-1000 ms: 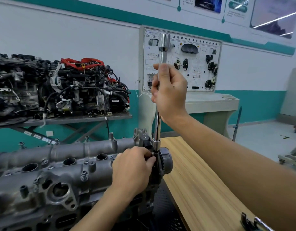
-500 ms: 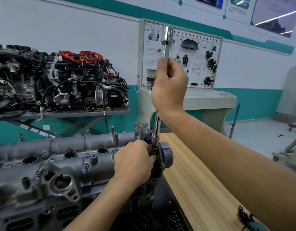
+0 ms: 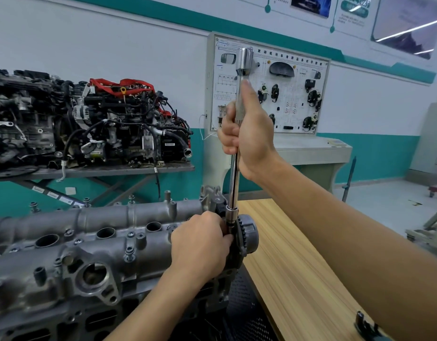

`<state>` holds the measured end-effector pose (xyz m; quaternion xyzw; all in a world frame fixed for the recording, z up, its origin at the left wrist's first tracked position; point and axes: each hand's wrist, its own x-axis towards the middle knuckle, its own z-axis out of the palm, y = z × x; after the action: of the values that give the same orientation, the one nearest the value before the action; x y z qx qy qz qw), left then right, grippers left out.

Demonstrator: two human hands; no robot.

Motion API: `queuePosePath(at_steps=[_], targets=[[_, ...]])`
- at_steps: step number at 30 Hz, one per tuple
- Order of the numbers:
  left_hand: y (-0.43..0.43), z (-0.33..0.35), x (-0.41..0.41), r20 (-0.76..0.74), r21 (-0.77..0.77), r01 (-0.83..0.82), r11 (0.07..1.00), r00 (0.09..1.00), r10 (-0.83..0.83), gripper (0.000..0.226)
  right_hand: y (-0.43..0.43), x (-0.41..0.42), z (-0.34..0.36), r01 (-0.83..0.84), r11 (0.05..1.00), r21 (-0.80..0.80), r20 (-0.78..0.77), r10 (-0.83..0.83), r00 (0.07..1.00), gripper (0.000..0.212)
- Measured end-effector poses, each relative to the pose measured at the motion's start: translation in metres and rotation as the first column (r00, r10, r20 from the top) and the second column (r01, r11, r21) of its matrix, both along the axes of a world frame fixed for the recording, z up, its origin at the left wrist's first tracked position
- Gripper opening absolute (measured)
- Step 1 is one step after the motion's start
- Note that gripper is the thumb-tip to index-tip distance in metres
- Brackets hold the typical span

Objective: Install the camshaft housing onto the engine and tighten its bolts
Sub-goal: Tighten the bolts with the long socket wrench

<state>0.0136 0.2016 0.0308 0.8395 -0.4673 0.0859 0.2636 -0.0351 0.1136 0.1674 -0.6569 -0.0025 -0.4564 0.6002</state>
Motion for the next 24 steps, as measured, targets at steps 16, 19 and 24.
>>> queuePosePath(at_steps=[16,19,24], targets=[[0.0,-0.001,-0.001,0.023,-0.013,0.002,1.0,1.0,-0.002,0.024,0.01,0.006,-0.01,0.327,0.945,-0.026,-0.048,-0.328,0.944,0.069],[-0.001,-0.003,-0.001,0.039,-0.013,-0.009,1.0,0.999,0.009,0.024,0.014,0.01,-0.013,0.481,0.873,-0.079,0.019,-0.481,0.876,0.077],[-0.004,-0.005,0.001,0.044,-0.015,-0.009,1.0,0.999,0.01,0.023,0.008,0.007,-0.01,0.266,0.964,-0.024,-0.044,-0.267,0.963,0.063]])
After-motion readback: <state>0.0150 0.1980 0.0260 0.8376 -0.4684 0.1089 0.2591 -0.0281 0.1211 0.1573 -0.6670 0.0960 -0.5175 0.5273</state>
